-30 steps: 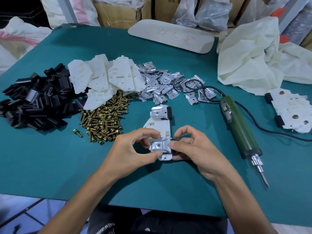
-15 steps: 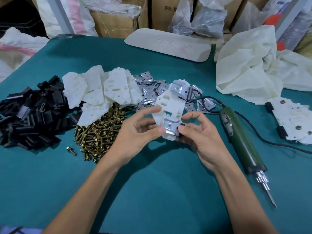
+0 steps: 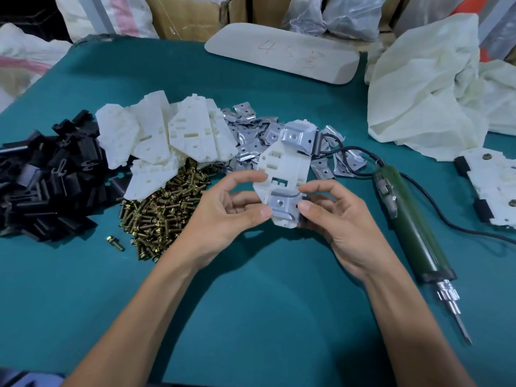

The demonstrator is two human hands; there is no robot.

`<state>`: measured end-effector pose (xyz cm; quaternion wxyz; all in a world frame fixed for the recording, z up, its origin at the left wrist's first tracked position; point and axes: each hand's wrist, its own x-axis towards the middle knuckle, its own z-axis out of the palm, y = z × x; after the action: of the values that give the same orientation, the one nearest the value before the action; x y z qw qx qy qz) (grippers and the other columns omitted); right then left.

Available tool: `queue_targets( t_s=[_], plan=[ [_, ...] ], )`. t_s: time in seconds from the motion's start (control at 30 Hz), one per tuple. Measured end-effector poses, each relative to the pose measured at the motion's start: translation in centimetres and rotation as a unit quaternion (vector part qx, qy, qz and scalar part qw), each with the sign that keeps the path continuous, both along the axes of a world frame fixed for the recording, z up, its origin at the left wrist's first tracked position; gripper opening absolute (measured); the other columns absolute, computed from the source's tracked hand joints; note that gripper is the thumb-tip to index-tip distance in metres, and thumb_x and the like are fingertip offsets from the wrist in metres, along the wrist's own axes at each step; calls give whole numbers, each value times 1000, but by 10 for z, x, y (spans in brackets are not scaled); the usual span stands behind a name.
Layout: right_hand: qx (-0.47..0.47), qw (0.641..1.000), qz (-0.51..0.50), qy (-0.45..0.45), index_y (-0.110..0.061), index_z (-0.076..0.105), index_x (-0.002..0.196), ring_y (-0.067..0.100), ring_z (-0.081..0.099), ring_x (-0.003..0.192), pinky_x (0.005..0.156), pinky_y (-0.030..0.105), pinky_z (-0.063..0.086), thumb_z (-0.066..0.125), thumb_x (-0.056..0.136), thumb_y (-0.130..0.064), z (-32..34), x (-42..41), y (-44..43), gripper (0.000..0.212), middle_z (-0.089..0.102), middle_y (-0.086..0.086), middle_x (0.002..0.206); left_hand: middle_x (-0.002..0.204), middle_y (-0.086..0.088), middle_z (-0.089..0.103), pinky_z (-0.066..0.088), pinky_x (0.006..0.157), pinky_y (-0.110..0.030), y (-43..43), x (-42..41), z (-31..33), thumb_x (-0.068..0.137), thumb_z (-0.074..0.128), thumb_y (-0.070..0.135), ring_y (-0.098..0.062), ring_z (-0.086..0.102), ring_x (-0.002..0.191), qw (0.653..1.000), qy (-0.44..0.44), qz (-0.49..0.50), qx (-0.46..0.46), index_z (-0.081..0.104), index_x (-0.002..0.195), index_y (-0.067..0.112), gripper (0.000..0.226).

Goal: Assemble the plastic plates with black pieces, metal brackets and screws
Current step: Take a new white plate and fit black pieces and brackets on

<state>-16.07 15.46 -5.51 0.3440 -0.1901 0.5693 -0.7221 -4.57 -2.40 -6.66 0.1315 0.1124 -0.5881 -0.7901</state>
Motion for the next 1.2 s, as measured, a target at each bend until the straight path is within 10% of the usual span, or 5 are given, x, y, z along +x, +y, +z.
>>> queue_targets(
  t_s=[0.33,0.83,1.2],
  plan=[
    [23,1000,-3,11,-26,78,102,26,69,92,82,35,60,78,80,-19,0,2,-2,23,75,19,102,113,-22,72,58,86,-35,-5,2,1,92,69,14,-32,72,101,998,-24,-30,52,39,145,28,63],
    [-14,997,75,-14,-25,70,128,19,69,90,81,26,55,86,76,-26,6,1,2,55,74,14,118,103,-18,72,60,62,-23,-10,1,5,88,63,15,-17,71,68,975,-73,10,209,57,131,4,45],
    [-4,995,92,25,-29,72,127,20,70,109,97,31,54,95,66,-41,5,1,3,66,75,8,117,115,-20,71,61,63,-22,-10,7,6,92,59,15,-21,76,89,959,-62,-39,273,71,121,5,33]
  ],
)
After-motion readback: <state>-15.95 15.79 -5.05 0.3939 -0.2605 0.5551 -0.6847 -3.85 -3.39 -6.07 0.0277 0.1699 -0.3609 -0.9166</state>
